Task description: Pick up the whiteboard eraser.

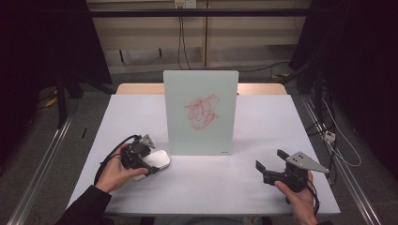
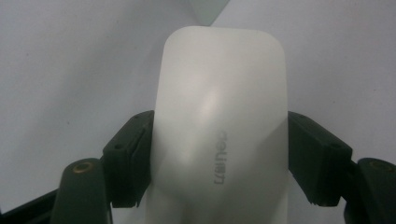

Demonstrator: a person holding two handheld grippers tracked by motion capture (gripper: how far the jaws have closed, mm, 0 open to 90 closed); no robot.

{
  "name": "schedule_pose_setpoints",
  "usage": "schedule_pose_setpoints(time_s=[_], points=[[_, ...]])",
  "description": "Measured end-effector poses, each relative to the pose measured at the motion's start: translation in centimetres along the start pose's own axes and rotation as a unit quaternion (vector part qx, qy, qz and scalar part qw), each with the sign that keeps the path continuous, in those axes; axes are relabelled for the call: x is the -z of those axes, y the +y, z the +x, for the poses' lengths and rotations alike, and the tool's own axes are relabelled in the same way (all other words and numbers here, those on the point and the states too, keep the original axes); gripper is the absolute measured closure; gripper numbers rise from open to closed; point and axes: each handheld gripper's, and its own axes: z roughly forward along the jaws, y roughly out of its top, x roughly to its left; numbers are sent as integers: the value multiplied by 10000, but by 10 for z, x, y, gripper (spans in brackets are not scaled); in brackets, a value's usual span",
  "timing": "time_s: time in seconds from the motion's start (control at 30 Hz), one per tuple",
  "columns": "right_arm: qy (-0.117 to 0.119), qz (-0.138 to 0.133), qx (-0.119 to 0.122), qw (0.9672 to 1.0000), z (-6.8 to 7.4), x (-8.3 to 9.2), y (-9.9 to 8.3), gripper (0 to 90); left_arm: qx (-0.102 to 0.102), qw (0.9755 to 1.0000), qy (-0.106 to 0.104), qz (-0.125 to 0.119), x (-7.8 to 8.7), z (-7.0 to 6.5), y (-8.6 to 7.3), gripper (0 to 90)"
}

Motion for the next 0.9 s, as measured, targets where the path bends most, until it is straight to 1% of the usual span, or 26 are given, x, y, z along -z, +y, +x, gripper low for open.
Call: schedule_pose_setpoints(time_s=[0.07, 0.1, 0.17, 0.27, 0.33, 0.37, 0.43, 0.47, 0.5, 0.53, 0.57, 0.6, 0.63, 0.67, 0.7, 0.73, 0.77, 0.83, 0.87, 0.9], points=[[-7, -1, 3, 10000, 0, 0, 0, 82, -29, 10000, 32, 5, 0, -1, 0, 299], [-11, 3, -2, 10000, 0, 0, 0, 82, -69, 10000, 45, 49, 1, -1, 1, 300], [-17, 8, -9, 10000, 0, 0, 0, 82, 38, 10000, 48, 21, 1, -2, 1, 306], [-21, 8, -22, 10000, 0, 0, 0, 83, 44, 10000, 42, 2, 1, -3, 1, 309], [-22, 6, -30, 10000, 0, 0, 0, 82, -36, 9999, 42, 88, 1, -2, 2, 309], [-16, 7, -20, 10000, 0, 0, 0, 82, 89, 9999, 39, 30, 1, -2, 1, 310], [-13, 4, -19, 10000, -1, 0, 0, 83, 54, 10000, 11, 53, 2, -2, 1, 310], [-15, 4, -21, 10000, -1, 0, 0, 83, 158, 9999, 5, -43, 2, -2, 1, 310], [-17, 5, -21, 10000, -1, 0, 0, 82, 206, 9997, 8, -110, 3, -1, 0, 310], [-12, 2, -22, 10000, -1, 0, 0, 82, 206, 9997, 8, -110, 3, -1, 0, 310], [-8, 1, -23, 10000, -1, 0, 0, 82, 157, 9998, 0, -98, 4, 1, 0, 310], [-8, 1, -23, 10000, -1, 0, 0, 82, 234, 9996, -19, -173, 4, 0, 0, 310], [-5, -2, -25, 10000, -1, 0, 0, 82, 269, 9994, -41, -234, 4, 0, 0, 310], [-5, -2, -25, 10000, -1, 0, 0, 82, 262, 9993, -56, -255, 5, 0, 0, 310], [-10, 1, -34, 10000, -1, 0, 0, 83, 334, 9989, -51, -331, 6, 0, -1, 311], [-6, -3, -48, 10000, -1, 0, 0, 82, 335, 9988, -44, -366, 7, 0, -1, 311], [0, 1, -57, 10000, -1, 0, 0, 82, 302, 9989, -56, -352, 8, 0, -1, 311], [-6, 0, -67, 10000, -1, 0, 0, 83, 338, 9984, -28, -448, 11, 0, -1, 311], [6, -4, -90, 10000, -1, 0, 0, 82, 430, 9973, -35, -587, 13, 0, -2, 311], [6, -7, -99, 10000, -1, 0, 0, 82, 430, 9973, -35, -587, 13, 0, -2, 311]])
